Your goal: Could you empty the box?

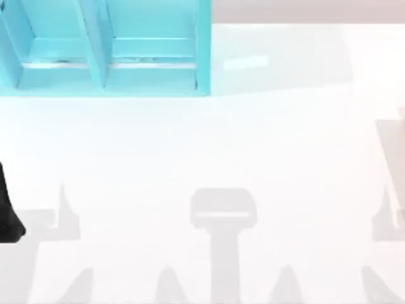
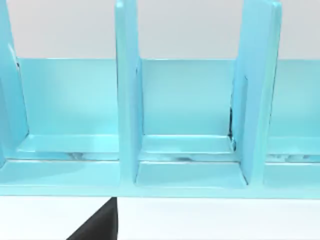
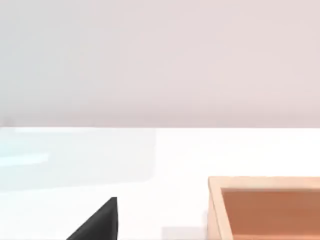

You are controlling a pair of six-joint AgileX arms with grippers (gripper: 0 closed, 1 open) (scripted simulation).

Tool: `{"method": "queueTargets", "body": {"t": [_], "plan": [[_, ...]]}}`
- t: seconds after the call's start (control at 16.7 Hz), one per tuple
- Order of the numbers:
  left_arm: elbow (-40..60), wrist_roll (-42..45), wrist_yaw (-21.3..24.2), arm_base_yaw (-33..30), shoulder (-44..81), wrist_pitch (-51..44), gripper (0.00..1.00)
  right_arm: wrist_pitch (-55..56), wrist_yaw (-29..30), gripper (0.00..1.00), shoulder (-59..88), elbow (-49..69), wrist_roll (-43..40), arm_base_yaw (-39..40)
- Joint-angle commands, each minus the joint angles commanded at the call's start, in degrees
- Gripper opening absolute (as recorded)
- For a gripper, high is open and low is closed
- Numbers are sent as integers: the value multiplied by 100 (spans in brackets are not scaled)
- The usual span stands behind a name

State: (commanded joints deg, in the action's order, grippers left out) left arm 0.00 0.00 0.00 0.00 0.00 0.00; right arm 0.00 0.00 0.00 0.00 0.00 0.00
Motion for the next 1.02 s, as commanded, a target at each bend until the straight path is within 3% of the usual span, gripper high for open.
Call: {"method": "queueTargets", "body": {"t": [0.42,1.02], "plan": [[0,0,0,0,0,0,100,-846,-1,100,923,867,-380,-374],[0,0,0,0,0,0,100,-4532,3,100,6101,4800,-2008,-2022]]}}
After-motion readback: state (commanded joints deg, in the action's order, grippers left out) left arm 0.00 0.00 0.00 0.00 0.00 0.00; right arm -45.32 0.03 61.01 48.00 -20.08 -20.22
